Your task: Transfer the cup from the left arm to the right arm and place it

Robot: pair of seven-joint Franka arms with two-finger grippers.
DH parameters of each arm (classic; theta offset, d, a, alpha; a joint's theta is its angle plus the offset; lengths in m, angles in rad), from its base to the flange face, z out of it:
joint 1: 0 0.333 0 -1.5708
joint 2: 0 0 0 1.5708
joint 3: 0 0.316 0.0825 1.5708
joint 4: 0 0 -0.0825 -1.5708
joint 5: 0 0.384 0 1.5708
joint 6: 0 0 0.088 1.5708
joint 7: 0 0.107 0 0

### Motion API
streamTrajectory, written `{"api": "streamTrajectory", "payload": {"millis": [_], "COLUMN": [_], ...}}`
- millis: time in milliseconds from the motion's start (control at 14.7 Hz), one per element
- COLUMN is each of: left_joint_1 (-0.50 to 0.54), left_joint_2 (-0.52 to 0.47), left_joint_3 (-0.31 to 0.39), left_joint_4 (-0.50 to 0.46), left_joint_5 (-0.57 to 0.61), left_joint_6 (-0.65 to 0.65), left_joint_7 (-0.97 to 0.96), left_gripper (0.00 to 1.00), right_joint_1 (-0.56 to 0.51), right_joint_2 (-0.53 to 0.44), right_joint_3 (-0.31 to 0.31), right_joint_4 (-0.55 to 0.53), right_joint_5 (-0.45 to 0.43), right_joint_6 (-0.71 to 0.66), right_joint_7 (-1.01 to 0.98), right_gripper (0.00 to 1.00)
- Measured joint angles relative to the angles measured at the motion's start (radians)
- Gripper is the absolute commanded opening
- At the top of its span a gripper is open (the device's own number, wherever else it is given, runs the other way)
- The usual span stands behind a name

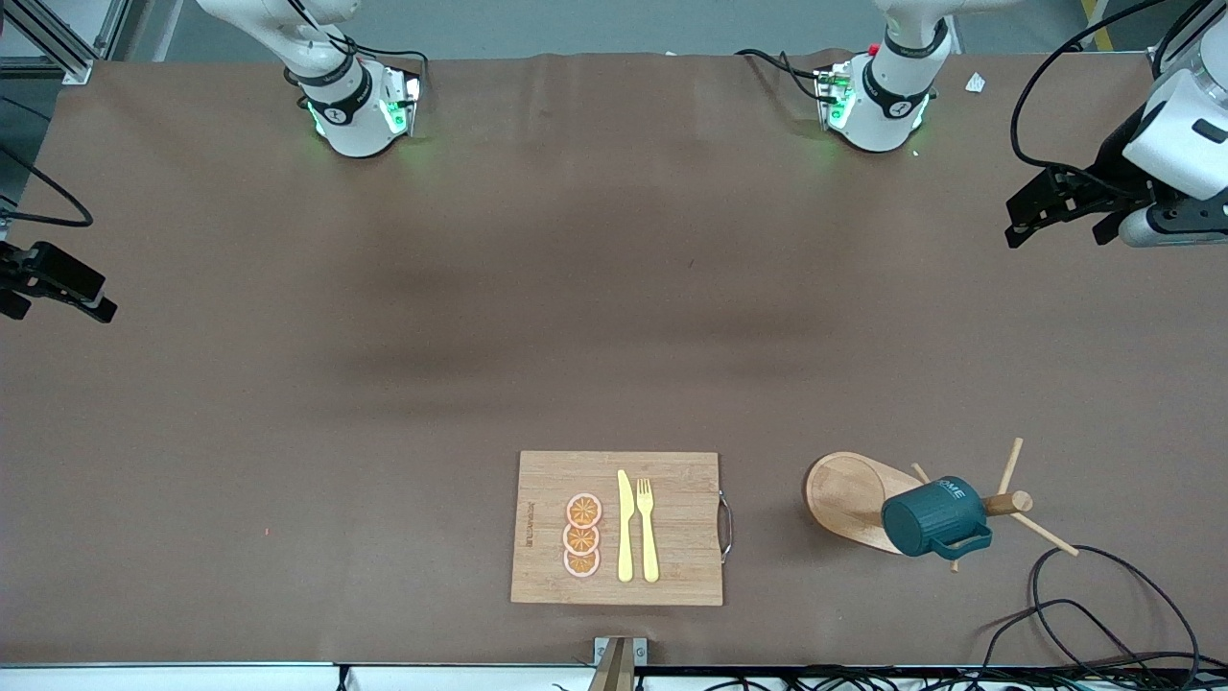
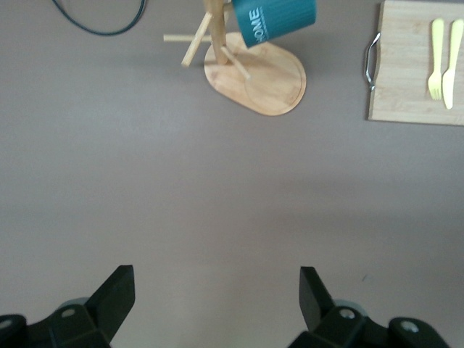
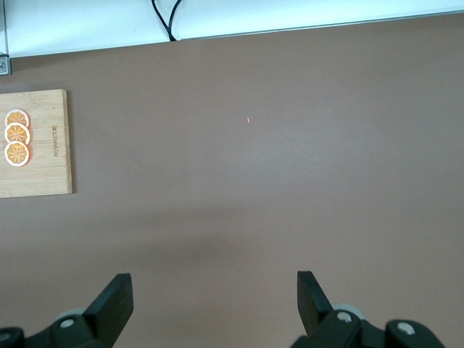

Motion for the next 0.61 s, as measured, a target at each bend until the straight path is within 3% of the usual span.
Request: {"api": "streamTrajectory", "payload": {"millis": [475, 611], "left_joint_1": [-0.004, -0.020], "left_joint_2": [0.014, 0.056], "left_joint_3": [-0.007, -0.029], "left_joint_4": [0.026, 0.028], "left_joint_5": [0.024, 0.035], "left_joint_6": [-0.010, 0.054], "left_joint_7": [0.000, -0.029], "left_gripper": [1.00, 1.00], "right_joint_1": [0.000, 0.000], "right_joint_2": [0.000, 0.000], "right_joint_3": [0.000, 0.000], "right_joint_4": [0.000, 0.000], "right_joint_5": [0.000, 0.000], "right_joint_6": [0.000, 0.000], "right_joint_7": [0.000, 0.000], "right_gripper": [1.00, 1.00]}}
